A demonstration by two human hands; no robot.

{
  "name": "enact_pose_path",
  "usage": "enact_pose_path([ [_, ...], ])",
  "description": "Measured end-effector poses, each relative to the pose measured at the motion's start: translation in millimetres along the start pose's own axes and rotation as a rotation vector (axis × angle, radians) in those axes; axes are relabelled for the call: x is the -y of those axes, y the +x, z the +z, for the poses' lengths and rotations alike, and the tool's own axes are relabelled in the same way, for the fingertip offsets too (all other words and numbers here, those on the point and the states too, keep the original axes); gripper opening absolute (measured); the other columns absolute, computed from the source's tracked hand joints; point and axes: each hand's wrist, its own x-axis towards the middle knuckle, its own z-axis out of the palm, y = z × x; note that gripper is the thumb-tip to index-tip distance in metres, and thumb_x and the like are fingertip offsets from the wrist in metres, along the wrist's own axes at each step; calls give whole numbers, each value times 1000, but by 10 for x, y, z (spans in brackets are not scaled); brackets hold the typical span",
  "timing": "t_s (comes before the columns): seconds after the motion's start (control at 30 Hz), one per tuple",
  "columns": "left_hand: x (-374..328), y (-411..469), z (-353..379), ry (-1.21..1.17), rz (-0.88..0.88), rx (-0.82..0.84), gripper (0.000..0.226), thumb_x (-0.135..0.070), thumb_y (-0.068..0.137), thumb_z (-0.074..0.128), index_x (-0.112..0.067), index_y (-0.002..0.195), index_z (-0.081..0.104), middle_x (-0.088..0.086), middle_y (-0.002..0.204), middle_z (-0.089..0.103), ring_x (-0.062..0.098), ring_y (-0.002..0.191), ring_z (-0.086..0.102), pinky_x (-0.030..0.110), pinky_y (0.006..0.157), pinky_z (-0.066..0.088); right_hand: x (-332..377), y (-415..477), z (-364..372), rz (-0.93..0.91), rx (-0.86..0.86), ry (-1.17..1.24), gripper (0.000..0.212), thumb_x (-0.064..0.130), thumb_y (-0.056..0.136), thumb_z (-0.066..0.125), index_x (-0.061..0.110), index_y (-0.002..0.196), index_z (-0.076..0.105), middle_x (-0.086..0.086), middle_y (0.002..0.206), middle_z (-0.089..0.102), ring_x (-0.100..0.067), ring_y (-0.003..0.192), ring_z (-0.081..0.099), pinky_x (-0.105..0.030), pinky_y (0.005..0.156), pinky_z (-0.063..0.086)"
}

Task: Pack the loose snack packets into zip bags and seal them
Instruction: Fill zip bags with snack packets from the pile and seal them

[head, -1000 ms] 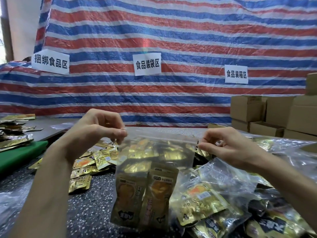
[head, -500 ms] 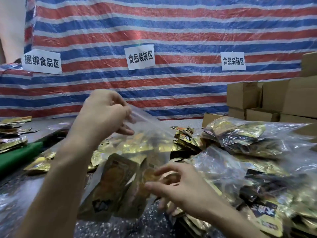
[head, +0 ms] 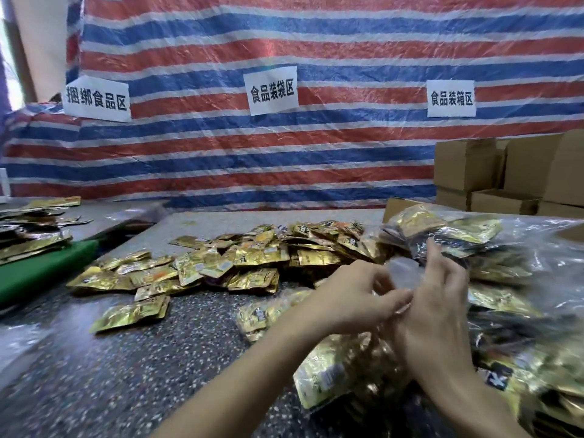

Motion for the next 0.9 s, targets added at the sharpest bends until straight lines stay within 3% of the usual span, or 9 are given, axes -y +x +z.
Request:
enact_pose_path([
  [0.07, -3, -27, -94, 61, -27, -55, 31, -46, 94, 60, -17, 98, 70, -2, 99, 72, 15, 92, 67, 41, 84, 57, 8, -48, 25, -102, -41, -76, 92, 5, 74, 81, 3, 152, 33, -25, 139, 37, -39, 122, 43, -47, 96, 46],
  [0.17, -39, -145, -247, 14, -13, -248, 25, -41, 94, 62, -18, 96, 68, -5, 93, 70, 14, 87, 66, 42, 81, 57, 63, -116, 39, -181, -104, -69, 68, 11, 76, 77, 3, 139, 52, -26, 139, 43, -41, 127, 38, -58, 100, 40],
  [0.27, -46, -391, -328, -12, 40, -415, 16, -36, 93, 61, -21, 92, 67, -11, 86, 69, 10, 80, 65, 39, 75, 58, 131, -145, 37, -217, -123, -20, 68, 8, 71, 83, 4, 134, 58, -23, 141, 46, -36, 131, 34, -58, 100, 37],
  [0.4, 150, -844, -468, 158, 55, -471, 11, -33, 94, 60, -24, 91, 64, -15, 87, 65, 4, 81, 61, 36, 75, 56, 208, -194, 67, -355, -125, -14, 67, 4, 67, 87, 3, 129, 63, -22, 141, 47, -36, 130, 35, -53, 99, 35],
  [0.53, 539, -1287, -710, 296, -71, -486, 6, -30, 96, 60, -26, 93, 62, -19, 87, 59, -4, 82, 56, 25, 72, 50, 284, -274, 91, -556, -161, 16, 45, 16, 74, 71, 3, 117, 71, -22, 137, 54, -39, 130, 39, -45, 103, 29],
  [0.67, 1002, -1713, -1005, 523, -299, -516, 9, -34, 96, 58, -28, 91, 61, -17, 88, 61, -1, 77, 54, 22, 64, 41, 359, -367, 132, -762, -77, 155, 30, 20, 81, 63, 8, 106, 74, -16, 128, 61, -37, 124, 49, -47, 107, 38],
  [0.73, 1273, -1919, -1197, 654, -487, -525, 13, -36, 97, 56, -27, 97, 64, -9, 99, 66, 10, 85, 58, 28, 63, 38, 360, -429, 166, -815, 52, 257, 24, 12, 81, 69, 12, 105, 74, -9, 128, 61, -31, 118, 56, -51, 94, 50],
  [0.83, 1704, -2241, -1524, 904, -806, -495, 30, -42, 96, 51, -19, 109, 65, 5, 116, 62, 26, 107, 56, 36, 80, 45, 338, -486, 223, -864, 217, 311, 33, 2, 76, 79, 17, 106, 75, 0, 128, 61, -23, 114, 60, -47, 87, 55],
  [0.9, 1968, -2452, -1698, 1005, -1045, -369, 42, -52, 95, 47, -17, 111, 65, 9, 129, 57, 29, 119, 51, 37, 92, 43, 331, -503, 245, -866, 285, 328, 40, 0, 71, 85, 18, 105, 75, 2, 129, 61, -21, 113, 62, -47, 87, 56],
])
